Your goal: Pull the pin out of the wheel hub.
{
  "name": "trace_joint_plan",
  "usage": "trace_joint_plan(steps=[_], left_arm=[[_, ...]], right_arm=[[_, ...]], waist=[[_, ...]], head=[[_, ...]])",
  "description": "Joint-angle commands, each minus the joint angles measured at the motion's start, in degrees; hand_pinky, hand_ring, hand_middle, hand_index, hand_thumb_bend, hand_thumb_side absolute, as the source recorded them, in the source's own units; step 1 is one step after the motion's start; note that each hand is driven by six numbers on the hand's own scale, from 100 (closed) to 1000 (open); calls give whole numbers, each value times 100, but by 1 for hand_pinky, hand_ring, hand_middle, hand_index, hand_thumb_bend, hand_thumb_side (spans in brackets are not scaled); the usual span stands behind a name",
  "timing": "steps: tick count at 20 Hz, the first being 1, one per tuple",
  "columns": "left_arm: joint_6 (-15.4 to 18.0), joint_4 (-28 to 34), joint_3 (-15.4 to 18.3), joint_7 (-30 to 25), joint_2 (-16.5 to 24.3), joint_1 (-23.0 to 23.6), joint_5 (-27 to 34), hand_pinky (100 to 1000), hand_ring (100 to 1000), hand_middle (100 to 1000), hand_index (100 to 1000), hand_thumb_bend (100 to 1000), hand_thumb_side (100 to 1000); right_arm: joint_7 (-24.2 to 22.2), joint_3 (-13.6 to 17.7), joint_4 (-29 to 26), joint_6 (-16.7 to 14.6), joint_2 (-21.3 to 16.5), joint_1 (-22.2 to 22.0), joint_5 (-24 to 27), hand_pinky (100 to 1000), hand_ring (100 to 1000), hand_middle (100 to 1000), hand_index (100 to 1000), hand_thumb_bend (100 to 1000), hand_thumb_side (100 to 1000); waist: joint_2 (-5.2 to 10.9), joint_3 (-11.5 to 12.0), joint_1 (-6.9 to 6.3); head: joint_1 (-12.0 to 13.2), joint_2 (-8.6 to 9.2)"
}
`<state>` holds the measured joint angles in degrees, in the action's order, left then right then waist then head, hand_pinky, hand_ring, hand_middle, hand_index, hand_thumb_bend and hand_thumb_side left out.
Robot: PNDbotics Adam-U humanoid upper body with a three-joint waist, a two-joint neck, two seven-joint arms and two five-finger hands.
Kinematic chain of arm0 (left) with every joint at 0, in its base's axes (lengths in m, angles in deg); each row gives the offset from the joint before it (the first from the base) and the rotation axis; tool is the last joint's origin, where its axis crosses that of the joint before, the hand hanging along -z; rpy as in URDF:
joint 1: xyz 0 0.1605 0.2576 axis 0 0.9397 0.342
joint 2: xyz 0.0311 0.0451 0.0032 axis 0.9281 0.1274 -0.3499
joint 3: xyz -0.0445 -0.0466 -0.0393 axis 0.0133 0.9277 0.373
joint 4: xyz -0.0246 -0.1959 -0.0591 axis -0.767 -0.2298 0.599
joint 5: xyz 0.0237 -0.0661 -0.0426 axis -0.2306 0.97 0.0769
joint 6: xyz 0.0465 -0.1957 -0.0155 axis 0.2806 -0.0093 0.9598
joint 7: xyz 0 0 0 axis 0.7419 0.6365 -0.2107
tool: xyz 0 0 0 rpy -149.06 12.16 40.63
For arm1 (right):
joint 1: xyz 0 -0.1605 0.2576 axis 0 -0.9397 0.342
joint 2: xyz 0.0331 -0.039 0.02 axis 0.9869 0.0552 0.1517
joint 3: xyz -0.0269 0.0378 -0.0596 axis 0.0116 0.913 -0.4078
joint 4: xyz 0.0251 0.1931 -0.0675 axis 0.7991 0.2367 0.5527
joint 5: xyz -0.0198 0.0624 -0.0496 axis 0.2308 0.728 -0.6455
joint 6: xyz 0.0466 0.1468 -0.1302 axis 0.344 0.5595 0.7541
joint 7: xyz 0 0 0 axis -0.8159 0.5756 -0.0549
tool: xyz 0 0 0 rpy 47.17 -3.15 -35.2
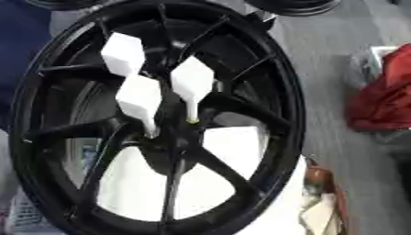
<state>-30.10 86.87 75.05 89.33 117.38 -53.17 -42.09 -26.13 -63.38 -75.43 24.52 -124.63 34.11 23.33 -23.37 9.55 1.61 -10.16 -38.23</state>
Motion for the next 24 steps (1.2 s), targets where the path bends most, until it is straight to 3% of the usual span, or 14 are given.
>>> trace_joint_plan(steps=[1,7,10,17,24], left_arm=[[11,39,85,-15,159,-40,9,752,784,789,827,537,834],[7,31,58,-62,244,-81,-94,754,785,792,832,562,815],[-14,-30,-18,-370,424,-150,-291,760,792,797,838,596,796],[35,-493,-97,-1719,968,-319,-903,775,797,798,848,607,805],[127,-1073,-277,-3609,1383,-652,-1768,797,805,801,855,572,823]], right_arm=[[4,101,-4,-20,-149,54,16,849,792,698,774,100,432],[6,100,3,-27,-151,54,21,849,792,698,774,100,432],[-4,84,10,-35,-154,55,25,849,792,698,774,100,432],[-29,69,33,-43,-194,20,4,848,793,698,774,100,431],[-33,72,73,-40,-268,-75,-10,848,793,698,774,100,430]], waist=[[166,7,-7],[159,8,-10],[160,-16,-23],[199,-75,-69],[249,-93,-110]], head=[[14,46],[4,55],[14,52],[-12,34],[-92,33]])
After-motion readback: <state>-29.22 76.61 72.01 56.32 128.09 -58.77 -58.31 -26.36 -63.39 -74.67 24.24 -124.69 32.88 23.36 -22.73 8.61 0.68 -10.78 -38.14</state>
